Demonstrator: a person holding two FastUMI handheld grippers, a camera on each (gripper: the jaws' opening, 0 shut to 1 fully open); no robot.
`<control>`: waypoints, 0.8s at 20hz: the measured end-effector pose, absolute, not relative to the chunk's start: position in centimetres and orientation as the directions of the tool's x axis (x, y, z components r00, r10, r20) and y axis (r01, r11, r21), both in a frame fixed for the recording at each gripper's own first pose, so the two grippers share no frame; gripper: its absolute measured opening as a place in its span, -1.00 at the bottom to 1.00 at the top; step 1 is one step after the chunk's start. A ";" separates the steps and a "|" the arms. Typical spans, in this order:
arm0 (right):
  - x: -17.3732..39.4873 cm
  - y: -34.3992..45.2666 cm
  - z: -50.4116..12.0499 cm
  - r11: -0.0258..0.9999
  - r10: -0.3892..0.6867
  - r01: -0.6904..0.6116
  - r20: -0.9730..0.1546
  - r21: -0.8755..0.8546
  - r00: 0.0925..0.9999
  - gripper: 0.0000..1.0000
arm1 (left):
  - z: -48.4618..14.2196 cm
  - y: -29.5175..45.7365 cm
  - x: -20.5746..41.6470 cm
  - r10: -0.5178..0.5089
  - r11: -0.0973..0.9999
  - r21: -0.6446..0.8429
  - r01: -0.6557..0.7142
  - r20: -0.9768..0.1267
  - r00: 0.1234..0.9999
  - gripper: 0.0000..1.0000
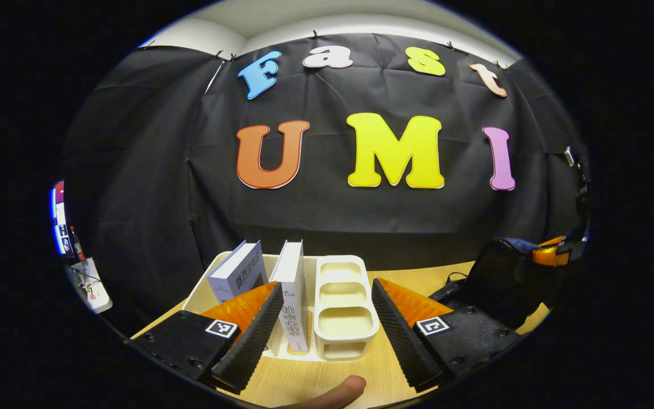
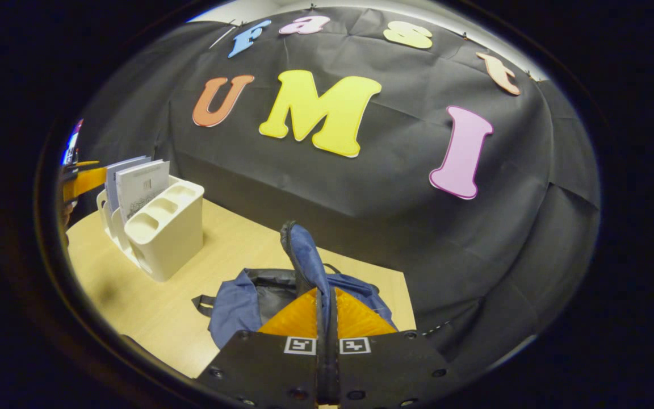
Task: Open the schoolbag, grab two books from the bookshelf and put them into the schoolbag.
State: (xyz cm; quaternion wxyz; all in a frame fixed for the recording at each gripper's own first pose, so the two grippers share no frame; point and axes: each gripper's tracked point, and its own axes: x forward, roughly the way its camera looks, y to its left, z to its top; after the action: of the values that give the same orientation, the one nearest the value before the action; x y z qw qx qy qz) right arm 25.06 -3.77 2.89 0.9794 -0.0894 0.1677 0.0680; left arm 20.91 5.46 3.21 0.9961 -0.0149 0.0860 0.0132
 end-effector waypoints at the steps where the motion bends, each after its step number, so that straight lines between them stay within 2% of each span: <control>1: 25.1 -4.0 2.8 0.974 0.109 -0.168 -0.341 -0.150 0.934 -0.99 | 3.9 6.1 21.9 0.035 0.999 -0.031 -0.041 -0.169 0.985 0.96; 8: 25.2 -5.0 2.3 0.968 0.141 -0.200 -0.329 -0.153 0.934 -0.99 | 5.0 8.9 28.0 0.062 0.995 -0.055 -0.078 -0.244 0.968 0.96; 16: 24.8 -6.6 1.2 0.969 0.147 -0.201 -0.318 -0.144 0.937 -0.99 | 1.8 9.6 33.3 0.050 0.999 0.011 -0.051 -0.459 0.887 0.96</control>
State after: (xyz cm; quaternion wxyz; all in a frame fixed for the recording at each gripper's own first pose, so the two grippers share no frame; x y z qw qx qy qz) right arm 24.81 -6.62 1.19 0.9801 -0.0874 0.1545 0.0886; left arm 33.31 9.61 1.78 0.9714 -0.0005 0.2360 0.0260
